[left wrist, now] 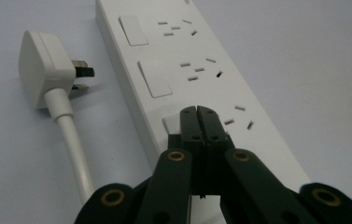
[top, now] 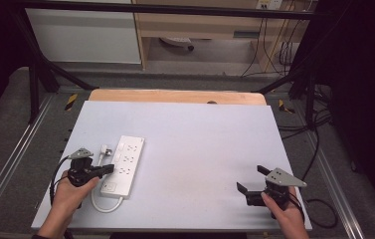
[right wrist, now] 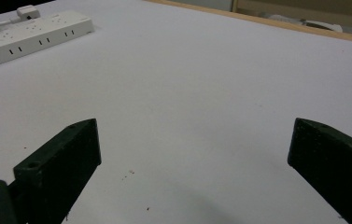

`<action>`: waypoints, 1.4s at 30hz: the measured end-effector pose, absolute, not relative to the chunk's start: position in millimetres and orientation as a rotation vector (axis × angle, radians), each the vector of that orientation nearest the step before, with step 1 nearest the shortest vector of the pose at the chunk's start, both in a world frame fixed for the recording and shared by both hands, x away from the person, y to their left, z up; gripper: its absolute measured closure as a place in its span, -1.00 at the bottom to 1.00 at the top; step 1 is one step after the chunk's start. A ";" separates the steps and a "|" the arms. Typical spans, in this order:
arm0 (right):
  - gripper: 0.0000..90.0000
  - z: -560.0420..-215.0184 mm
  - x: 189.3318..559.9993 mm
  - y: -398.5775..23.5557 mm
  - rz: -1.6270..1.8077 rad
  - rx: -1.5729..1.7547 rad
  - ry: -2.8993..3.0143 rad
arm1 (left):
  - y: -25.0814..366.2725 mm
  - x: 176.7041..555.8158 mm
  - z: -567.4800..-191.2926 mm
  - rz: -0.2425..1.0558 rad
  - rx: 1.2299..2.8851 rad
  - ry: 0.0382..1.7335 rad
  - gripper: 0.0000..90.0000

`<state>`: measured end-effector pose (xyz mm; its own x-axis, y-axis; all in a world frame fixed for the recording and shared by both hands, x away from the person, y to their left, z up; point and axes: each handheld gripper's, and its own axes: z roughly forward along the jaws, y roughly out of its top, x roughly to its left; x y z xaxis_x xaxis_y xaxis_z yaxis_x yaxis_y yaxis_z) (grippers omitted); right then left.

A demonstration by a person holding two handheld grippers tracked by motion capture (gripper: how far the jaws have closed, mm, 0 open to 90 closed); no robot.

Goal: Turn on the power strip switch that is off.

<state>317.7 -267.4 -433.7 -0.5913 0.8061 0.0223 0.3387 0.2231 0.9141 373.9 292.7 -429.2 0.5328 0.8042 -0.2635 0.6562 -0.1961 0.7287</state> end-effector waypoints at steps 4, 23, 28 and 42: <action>-0.93 -433.6 317.3 -267.0 1.347 1.047 2.041 | 290.7 374.5 -427.7 0.220 1.926 1.185 1.00; -0.93 -434.3 318.8 -266.7 1.342 1.057 2.045 | 289.6 378.7 -419.6 0.212 1.918 1.171 1.00; -0.93 -434.1 317.7 -266.1 1.341 1.052 2.046 | 288.3 379.0 -417.1 0.198 1.917 1.168 1.00; -0.93 -435.9 320.1 -265.2 1.337 1.060 2.054 | 281.9 384.5 -402.2 0.173 1.867 1.141 1.00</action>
<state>320.1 -265.2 -435.9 -0.5929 0.8048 0.0263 0.3496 0.2279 0.9087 384.5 281.9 -402.2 0.5620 0.7646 -0.3156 0.6365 -0.1560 0.7553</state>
